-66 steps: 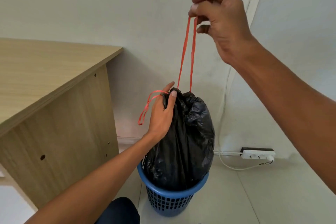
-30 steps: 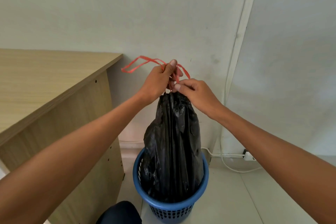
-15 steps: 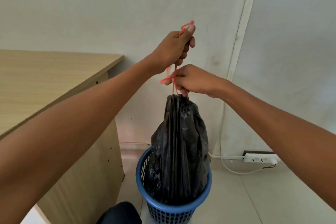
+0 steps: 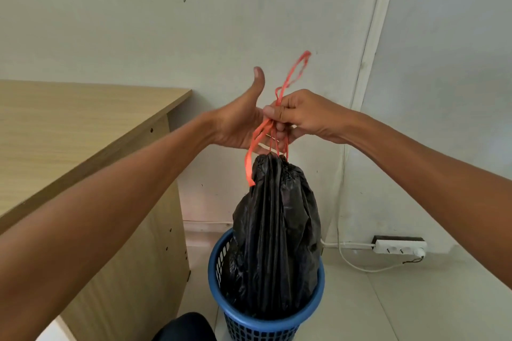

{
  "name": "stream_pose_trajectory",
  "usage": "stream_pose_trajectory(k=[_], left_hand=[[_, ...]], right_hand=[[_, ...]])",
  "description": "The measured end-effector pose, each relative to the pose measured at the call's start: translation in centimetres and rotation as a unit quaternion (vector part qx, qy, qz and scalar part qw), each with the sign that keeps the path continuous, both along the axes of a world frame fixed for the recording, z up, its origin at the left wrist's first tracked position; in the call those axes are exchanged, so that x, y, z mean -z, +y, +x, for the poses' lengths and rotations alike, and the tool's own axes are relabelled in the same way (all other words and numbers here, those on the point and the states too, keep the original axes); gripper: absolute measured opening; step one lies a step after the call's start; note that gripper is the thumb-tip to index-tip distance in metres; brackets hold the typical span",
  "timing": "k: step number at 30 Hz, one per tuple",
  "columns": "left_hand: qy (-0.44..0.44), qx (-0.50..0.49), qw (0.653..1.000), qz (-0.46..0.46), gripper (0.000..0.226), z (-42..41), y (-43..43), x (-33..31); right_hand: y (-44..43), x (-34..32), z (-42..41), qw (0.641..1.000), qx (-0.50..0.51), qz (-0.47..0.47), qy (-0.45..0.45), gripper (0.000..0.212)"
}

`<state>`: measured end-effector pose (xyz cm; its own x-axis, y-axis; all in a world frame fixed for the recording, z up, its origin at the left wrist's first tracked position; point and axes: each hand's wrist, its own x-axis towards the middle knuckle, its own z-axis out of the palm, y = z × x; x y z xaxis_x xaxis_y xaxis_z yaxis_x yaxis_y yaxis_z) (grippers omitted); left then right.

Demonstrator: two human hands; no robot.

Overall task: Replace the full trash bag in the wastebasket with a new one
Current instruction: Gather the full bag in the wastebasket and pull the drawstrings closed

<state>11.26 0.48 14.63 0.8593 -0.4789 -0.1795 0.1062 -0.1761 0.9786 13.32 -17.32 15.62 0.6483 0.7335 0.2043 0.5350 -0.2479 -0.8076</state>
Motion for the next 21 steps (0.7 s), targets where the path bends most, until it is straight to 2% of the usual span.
stream_pose_trajectory(k=[3, 7, 9, 11, 13, 15, 18, 21], left_hand=[[0.005, 0.009, 1.000, -0.027, 0.109, 0.2, 0.3, 1.4], [-0.025, 0.016, 0.999, 0.022, 0.113, 1.5, 0.9, 2.6], [-0.045, -0.008, 0.998, 0.035, 0.110, 1.9, 0.8, 3.0], [-0.060, -0.032, 0.996, 0.056, 0.097, 2.3, 0.8, 3.4], [-0.061, -0.025, 0.995, 0.080, 0.078, 2.3, 0.5, 3.7], [-0.049, -0.001, 0.997, 0.060, 0.063, 2.1, 0.2, 3.7], [-0.055, -0.045, 0.997, 0.029, 0.051, 1.8, 0.0, 3.4], [-0.062, -0.115, 0.991, 0.012, 0.035, 1.8, 0.9, 3.4]], right_hand=[[-0.5, 0.0, 0.2, 1.000, -0.008, -0.018, -0.015, 0.039], [-1.1, -0.5, 0.9, 0.990, -0.008, -0.078, -0.116, 0.027], [-1.6, -0.6, 1.4, 0.972, -0.013, -0.132, -0.193, 0.022], [-2.0, -0.3, 1.8, 0.953, -0.015, -0.156, -0.258, 0.014], [-2.1, 0.5, 2.2, 0.934, -0.018, -0.140, -0.329, 0.012], [-1.9, 1.5, 2.4, 0.916, 0.005, -0.116, -0.384, 0.012], [-1.7, 2.5, 2.9, 0.920, 0.057, -0.071, -0.380, 0.015], [-2.0, 2.9, 2.8, 0.950, 0.058, -0.038, -0.304, 0.015]])
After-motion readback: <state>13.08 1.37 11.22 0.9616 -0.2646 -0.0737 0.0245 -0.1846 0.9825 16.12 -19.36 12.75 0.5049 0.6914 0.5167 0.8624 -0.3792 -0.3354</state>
